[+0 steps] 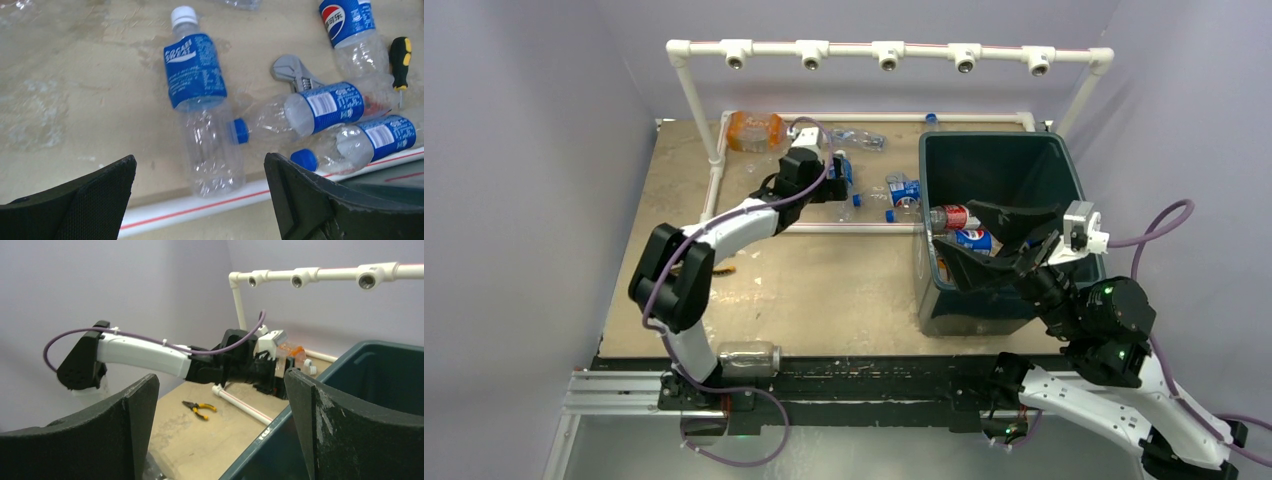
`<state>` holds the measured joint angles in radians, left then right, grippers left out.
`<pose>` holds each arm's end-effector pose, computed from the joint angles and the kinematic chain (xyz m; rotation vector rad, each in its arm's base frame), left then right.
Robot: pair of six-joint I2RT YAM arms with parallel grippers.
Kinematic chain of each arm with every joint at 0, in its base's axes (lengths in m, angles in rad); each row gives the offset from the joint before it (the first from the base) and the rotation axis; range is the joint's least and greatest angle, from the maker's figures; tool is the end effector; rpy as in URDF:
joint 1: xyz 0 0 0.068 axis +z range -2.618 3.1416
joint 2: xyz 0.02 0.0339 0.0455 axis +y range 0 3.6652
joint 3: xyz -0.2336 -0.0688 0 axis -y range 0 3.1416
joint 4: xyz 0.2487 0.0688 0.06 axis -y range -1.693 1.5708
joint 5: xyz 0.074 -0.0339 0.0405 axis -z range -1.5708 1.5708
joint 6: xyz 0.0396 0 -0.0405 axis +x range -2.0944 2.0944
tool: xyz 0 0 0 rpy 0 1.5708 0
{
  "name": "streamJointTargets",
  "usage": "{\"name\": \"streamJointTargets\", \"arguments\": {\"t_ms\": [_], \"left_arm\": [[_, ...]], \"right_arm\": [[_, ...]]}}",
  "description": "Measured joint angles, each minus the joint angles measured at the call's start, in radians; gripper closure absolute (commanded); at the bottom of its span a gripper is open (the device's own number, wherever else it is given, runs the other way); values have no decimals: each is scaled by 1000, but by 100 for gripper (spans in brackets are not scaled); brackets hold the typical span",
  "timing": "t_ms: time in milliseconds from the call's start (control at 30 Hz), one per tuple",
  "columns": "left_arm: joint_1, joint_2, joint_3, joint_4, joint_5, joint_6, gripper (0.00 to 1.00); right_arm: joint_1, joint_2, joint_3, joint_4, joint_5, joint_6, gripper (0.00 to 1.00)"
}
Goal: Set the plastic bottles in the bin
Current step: Pick up the plastic bottle at the center of the board.
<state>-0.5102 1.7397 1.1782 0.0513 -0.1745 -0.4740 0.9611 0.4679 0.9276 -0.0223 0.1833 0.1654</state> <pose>0.3527 -0.1895 0.2070 -0.0696 2.0986 -0.4193 0.0689 0.0861 0.4308 -0.2986 1.1482 0.8940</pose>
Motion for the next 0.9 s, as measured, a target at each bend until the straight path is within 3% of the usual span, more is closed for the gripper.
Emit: {"name": "streamJointTargets", "arguments": {"t_ms": [267, 467, 900], "left_arm": [[13, 214, 171, 66, 20, 12, 1], [13, 322, 218, 57, 21, 5, 2], [13, 396, 301, -15, -22, 21, 8]], "right_arm": [[0, -34, -7, 0, 1, 0, 1], [0, -65, -8, -18, 14, 3, 1], [-1, -98, -35, -39, 43, 31, 1]]}}
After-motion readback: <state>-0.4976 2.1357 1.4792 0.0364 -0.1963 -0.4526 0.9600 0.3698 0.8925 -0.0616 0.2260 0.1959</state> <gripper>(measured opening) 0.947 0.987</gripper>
